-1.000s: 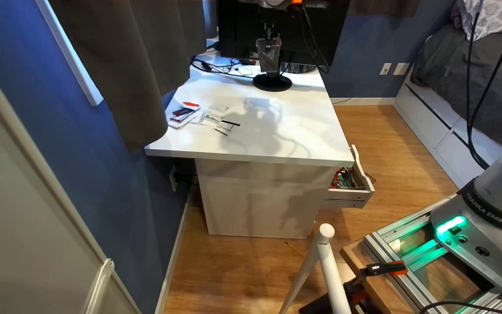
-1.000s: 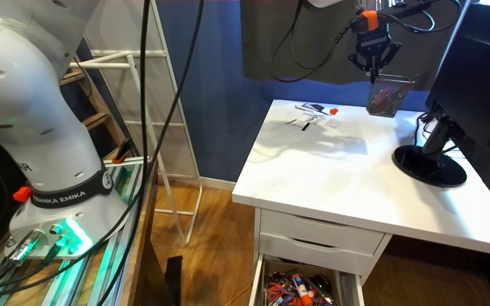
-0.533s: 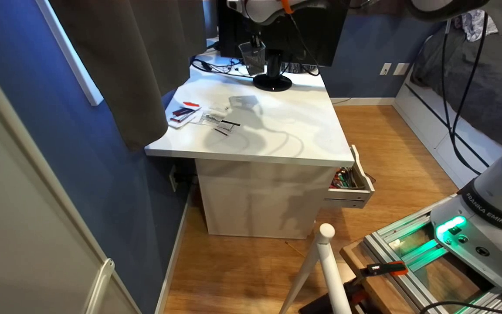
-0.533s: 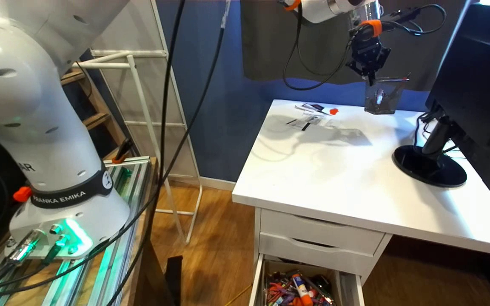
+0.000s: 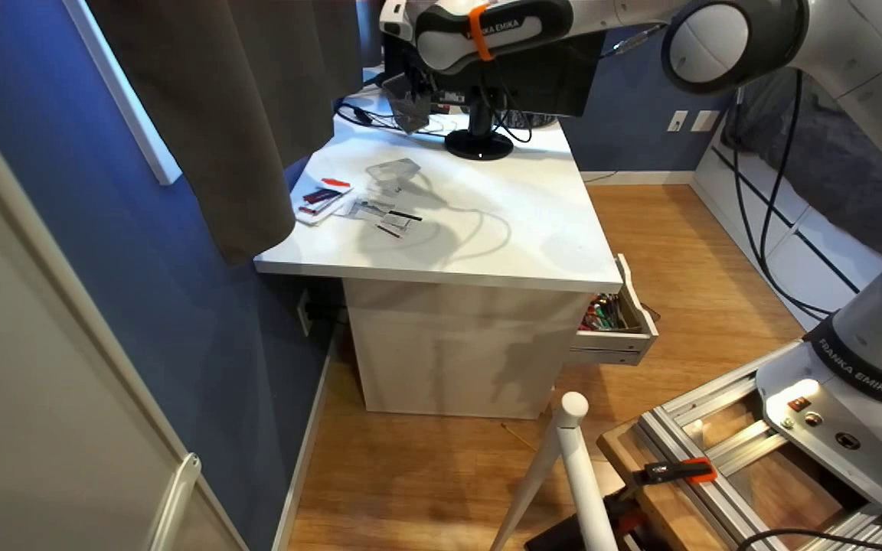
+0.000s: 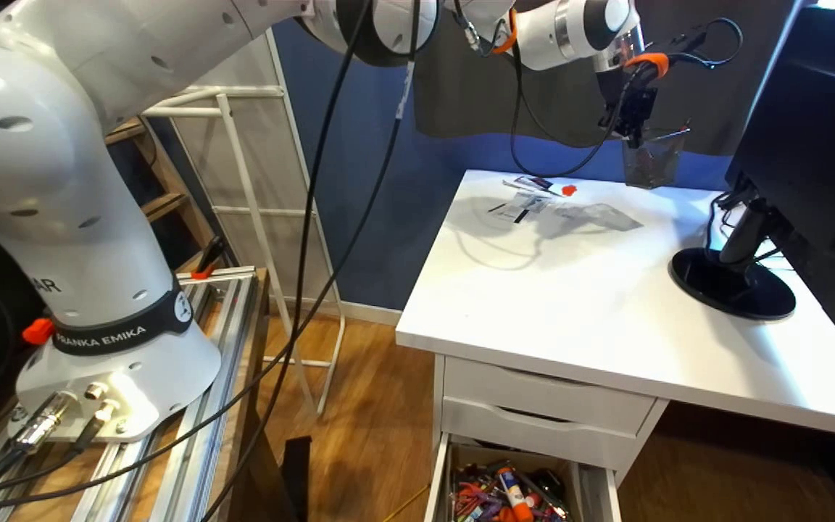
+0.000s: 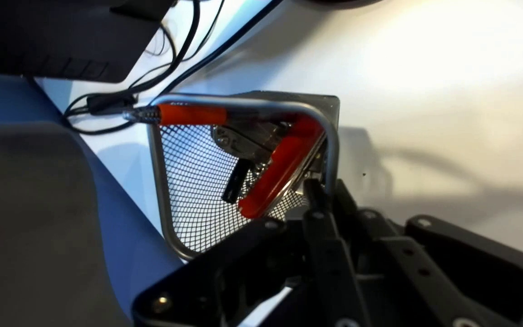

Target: Pick up the desktop pen and pencil basket and move it to the left

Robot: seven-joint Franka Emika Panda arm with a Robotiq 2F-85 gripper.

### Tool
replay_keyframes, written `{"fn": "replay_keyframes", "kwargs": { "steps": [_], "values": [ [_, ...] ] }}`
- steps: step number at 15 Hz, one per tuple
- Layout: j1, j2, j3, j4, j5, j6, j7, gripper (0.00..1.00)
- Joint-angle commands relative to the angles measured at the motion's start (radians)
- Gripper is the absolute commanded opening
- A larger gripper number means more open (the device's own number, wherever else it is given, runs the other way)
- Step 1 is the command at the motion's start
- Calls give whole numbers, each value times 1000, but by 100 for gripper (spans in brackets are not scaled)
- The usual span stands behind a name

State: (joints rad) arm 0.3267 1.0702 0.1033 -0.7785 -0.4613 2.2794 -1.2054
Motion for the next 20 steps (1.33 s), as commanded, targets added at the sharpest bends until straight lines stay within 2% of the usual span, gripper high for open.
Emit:
{"fn": "replay_keyframes", "kwargs": {
  "steps": [1, 5, 8, 15, 20],
  "values": [
    [-16, 101, 54, 138, 99, 90, -190, 2],
    [-39, 156, 133, 185, 239, 89, -380, 2],
    [-39, 185, 143, 219, 301, 46, -463, 2],
    [-17, 235, 98, 293, 314, -70, -520, 2],
    [-29, 241, 119, 281, 285, -66, -544, 2]
  ]
}}
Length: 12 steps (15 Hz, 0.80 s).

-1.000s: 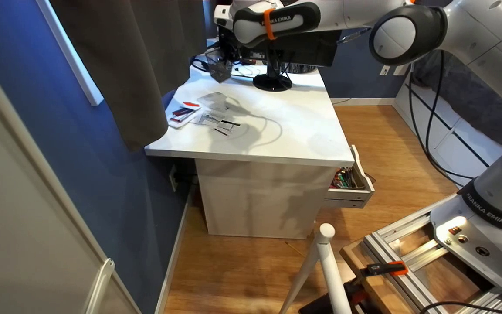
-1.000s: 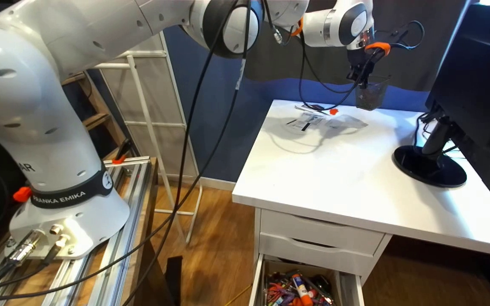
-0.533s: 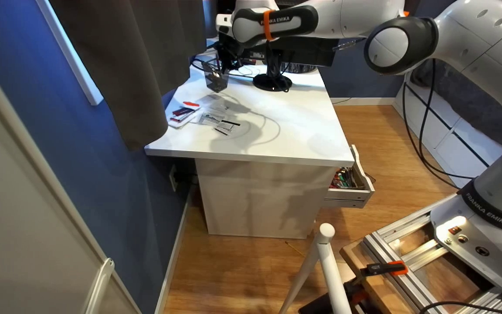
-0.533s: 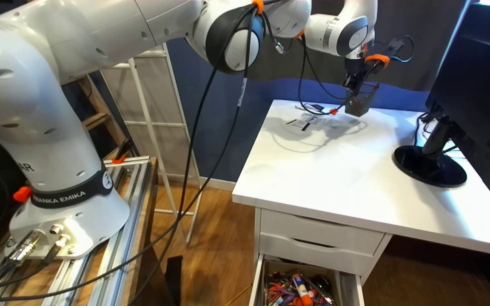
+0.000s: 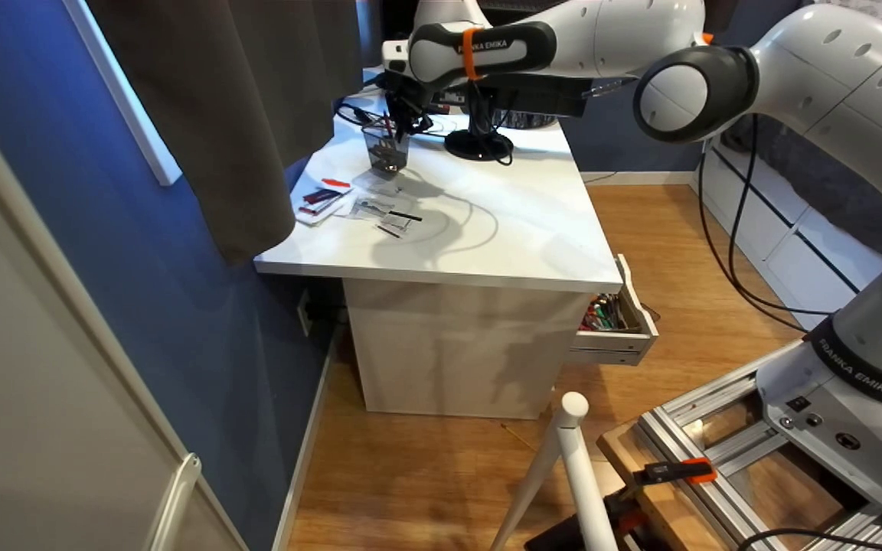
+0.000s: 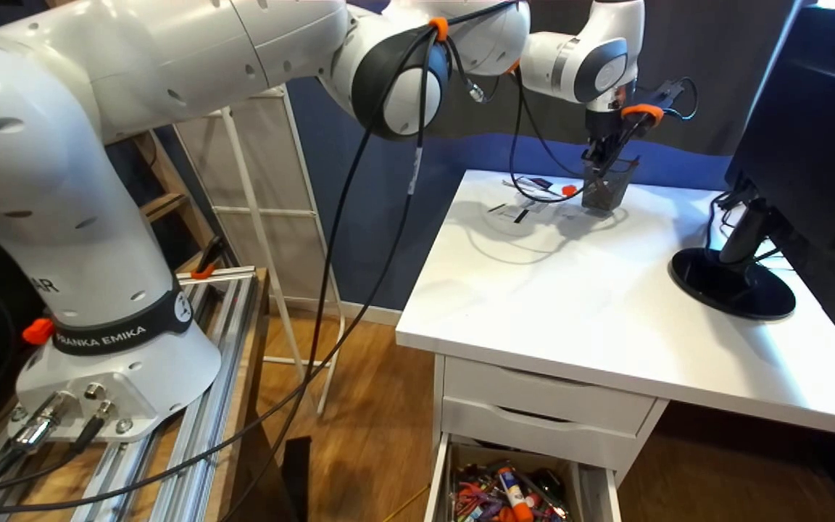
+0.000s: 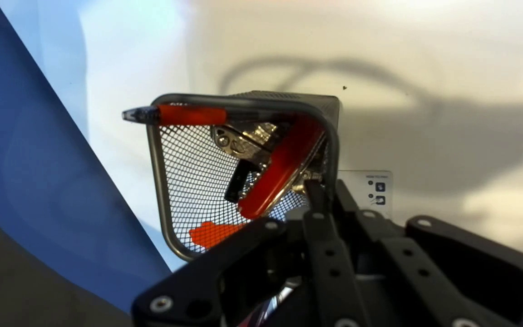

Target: Pick up the desktop pen and pencil basket and move it to the left

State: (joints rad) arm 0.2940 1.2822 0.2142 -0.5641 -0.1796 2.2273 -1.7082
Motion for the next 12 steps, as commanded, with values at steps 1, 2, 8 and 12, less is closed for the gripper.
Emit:
{"fn": "replay_keyframes", "kwargs": {
  "steps": [1, 2, 8, 12],
  "values": [
    [3, 31, 8, 66, 4, -14, -46, 2],
    [2, 33, 8, 66, 4, -12, -52, 2],
    [1, 25, 18, 69, 10, -13, -74, 52],
    [0, -8, 48, 67, 29, -22, -40, 80]
  ]
}}
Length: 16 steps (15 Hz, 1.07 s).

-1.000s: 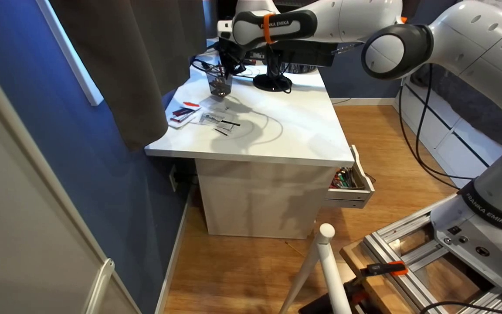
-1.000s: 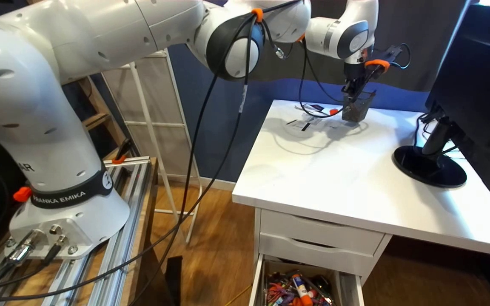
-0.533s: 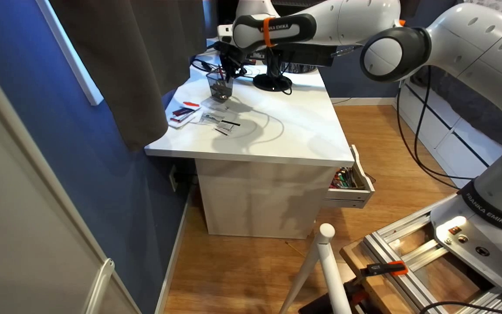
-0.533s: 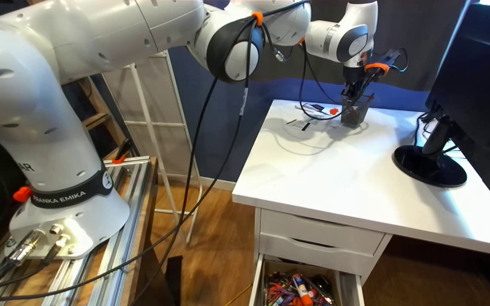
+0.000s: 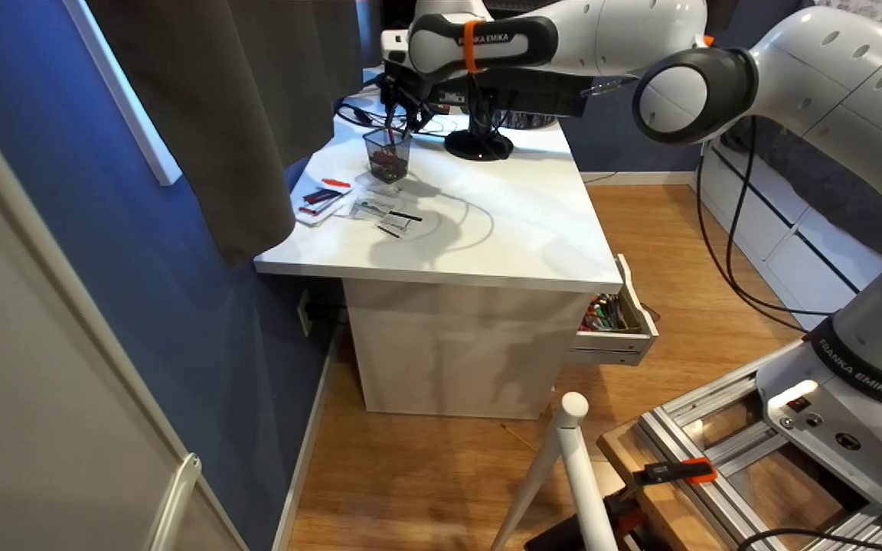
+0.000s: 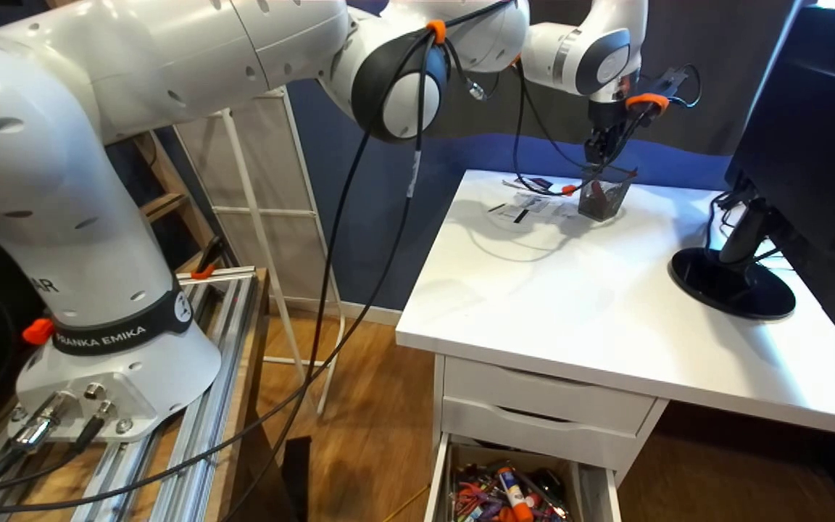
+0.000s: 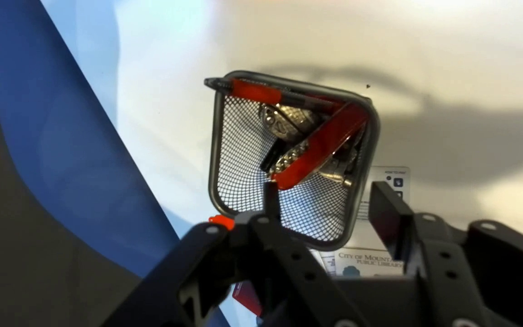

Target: Pick up the desktop pen and pencil basket and move it to the left

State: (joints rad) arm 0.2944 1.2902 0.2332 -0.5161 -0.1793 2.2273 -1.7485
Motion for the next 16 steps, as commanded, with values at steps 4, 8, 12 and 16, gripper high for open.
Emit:
{"fn": "replay_keyframes", "kwargs": {
  "steps": [4, 8, 12, 16],
  "values": [
    [38, 0, 23, 111, 114, -108, 79, 100],
    [55, -52, -5, 56, 157, -88, 249, 100],
    [67, -70, -38, 53, 151, -98, 443, 100],
    [61, -93, -64, 33, 149, -183, 623, 100]
  ]
}}
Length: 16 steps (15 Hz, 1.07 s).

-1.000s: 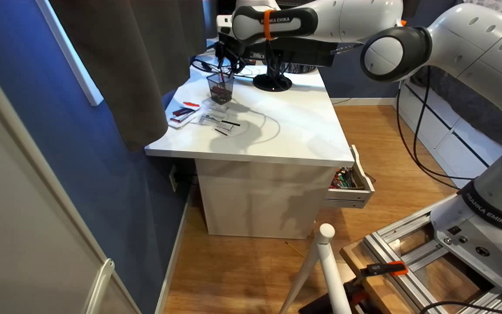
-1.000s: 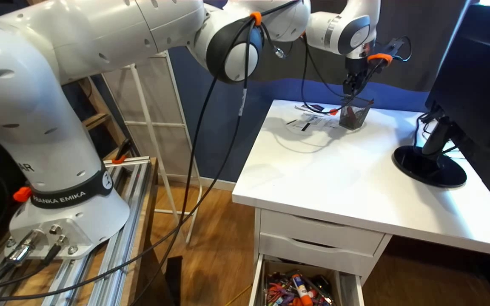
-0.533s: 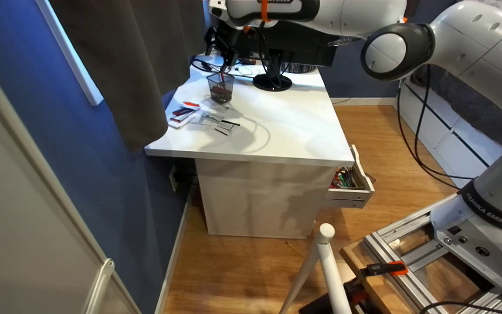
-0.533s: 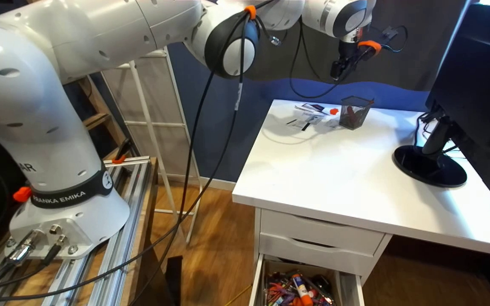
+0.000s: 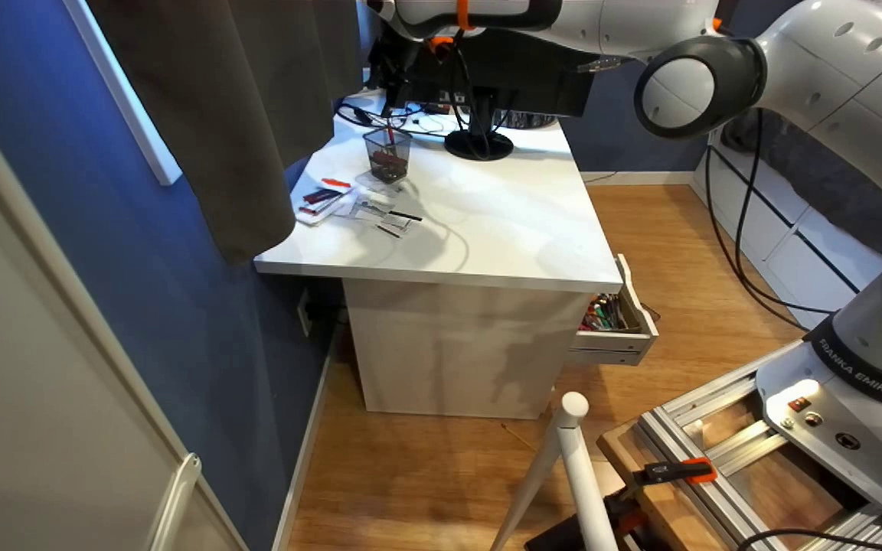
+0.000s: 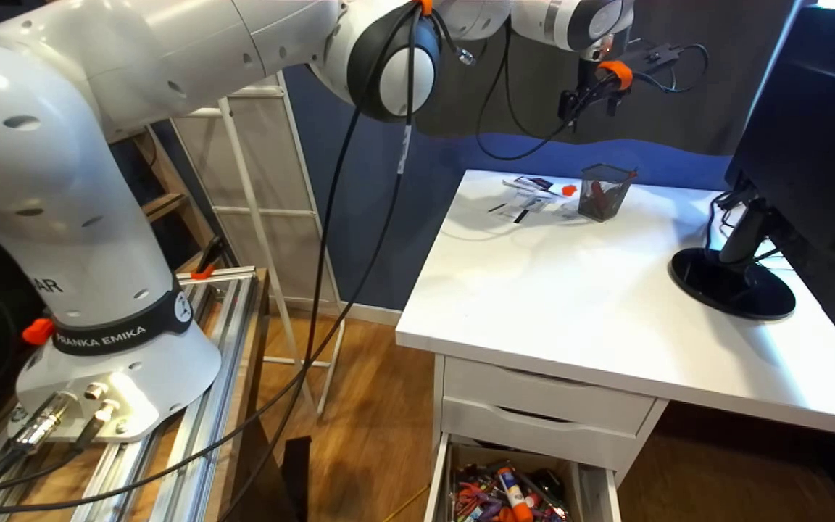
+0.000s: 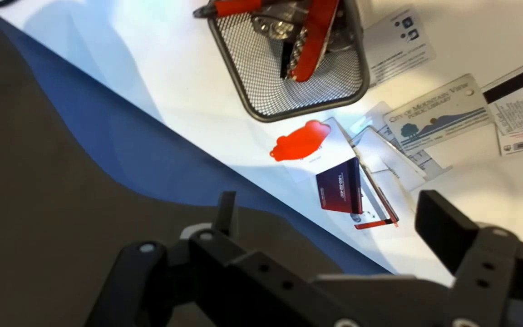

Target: Pick up the desktop pen and pencil basket and move it to the left

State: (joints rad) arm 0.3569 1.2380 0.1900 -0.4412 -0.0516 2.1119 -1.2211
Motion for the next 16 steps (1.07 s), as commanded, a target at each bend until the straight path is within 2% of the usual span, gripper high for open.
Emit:
{"fn": "replay_keyframes", "kwargs": {
  "steps": [1, 5, 8, 9, 10, 16],
  "values": [
    [-6, -40, -9, -40, 32, -85, 108, 100],
    [-12, -35, 30, -30, 82, -115, 123, 100],
    [-9, -35, 35, -28, 109, -125, 220, 100],
    [-7, -39, 27, -34, 112, -144, 289, 100],
    [-4, -20, 21, -19, 89, -101, 209, 100],
    [-4, -19, 20, -19, 89, -103, 218, 100]
  ]
}}
